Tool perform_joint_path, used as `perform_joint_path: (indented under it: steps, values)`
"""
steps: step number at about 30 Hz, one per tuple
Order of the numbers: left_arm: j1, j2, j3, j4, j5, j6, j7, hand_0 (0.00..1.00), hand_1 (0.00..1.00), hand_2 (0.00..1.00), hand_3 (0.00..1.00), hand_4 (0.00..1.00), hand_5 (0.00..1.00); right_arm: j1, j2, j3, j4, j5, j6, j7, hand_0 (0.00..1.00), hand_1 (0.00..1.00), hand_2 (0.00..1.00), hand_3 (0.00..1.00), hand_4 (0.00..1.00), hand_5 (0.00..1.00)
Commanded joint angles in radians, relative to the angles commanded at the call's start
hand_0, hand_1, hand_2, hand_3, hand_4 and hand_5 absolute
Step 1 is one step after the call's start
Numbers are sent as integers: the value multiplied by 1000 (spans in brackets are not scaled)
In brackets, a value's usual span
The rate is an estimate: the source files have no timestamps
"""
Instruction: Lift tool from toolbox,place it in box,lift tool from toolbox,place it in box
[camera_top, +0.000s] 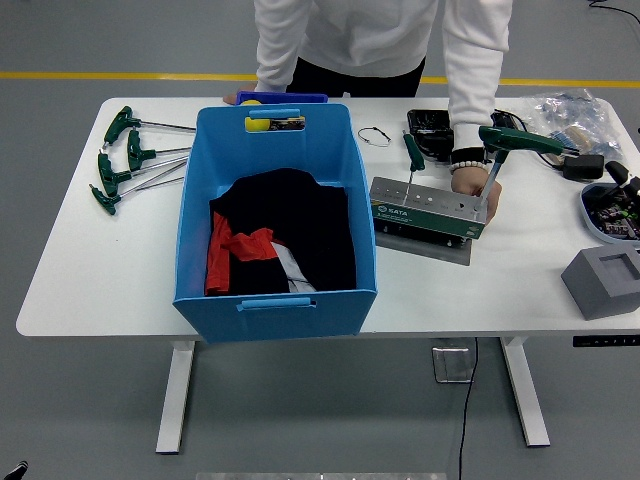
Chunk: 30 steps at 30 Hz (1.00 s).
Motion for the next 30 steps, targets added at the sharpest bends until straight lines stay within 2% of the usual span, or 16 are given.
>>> perform_joint_path:
  steps: [4,8,12,13,17,18,23,24,29,30]
  values:
    - [-2,-1,-9,0,2,-1,-4,863,885,887,700,702,675,49,-51,-67,29,-130,-11,-10,998,967,967,998,998,572]
    - [2,-2,-17,0,7,0,-3,863,885,887,700,702,674,126,-103,-161,31,-185,-7,-51,998,972,948,998,998,535]
    - [6,-3,-32,0,17,2,-1,863,885,887,700,702,674,226,-148,-270,13,-208,30,-112,998,972,948,998,998,535]
    - [7,-3,-35,0,20,2,0,863,885,888,700,701,673,254,-154,-298,8,-203,39,-125,998,937,909,976,998,533]
    - [8,-7,-51,0,31,1,0,863,885,888,700,701,673,373,-161,-405,-45,-168,77,-168,998,937,909,976,998,533]
    - [8,-9,-56,0,34,1,0,863,885,888,699,701,672,407,-159,-432,-67,-163,81,-174,969,848,801,909,998,603]
    - [8,-17,-73,0,47,-2,-2,863,885,888,699,701,672,559,-146,-537,-202,-118,71,-174,969,848,801,909,998,603]
    - [7,-18,-76,0,49,-2,-1,863,885,887,698,700,671,580,-145,-550,-225,-113,71,-172,879,736,686,826,998,629]
    - [4,-28,-90,0,51,-3,-5,863,885,887,698,700,671,689,-130,-633,-380,-38,85,-138,879,736,686,826,998,629]
    - [4,-31,-92,0,48,-4,-7,864,885,887,698,700,671,706,-128,-646,-417,-29,90,-130,801,676,623,786,998,648]
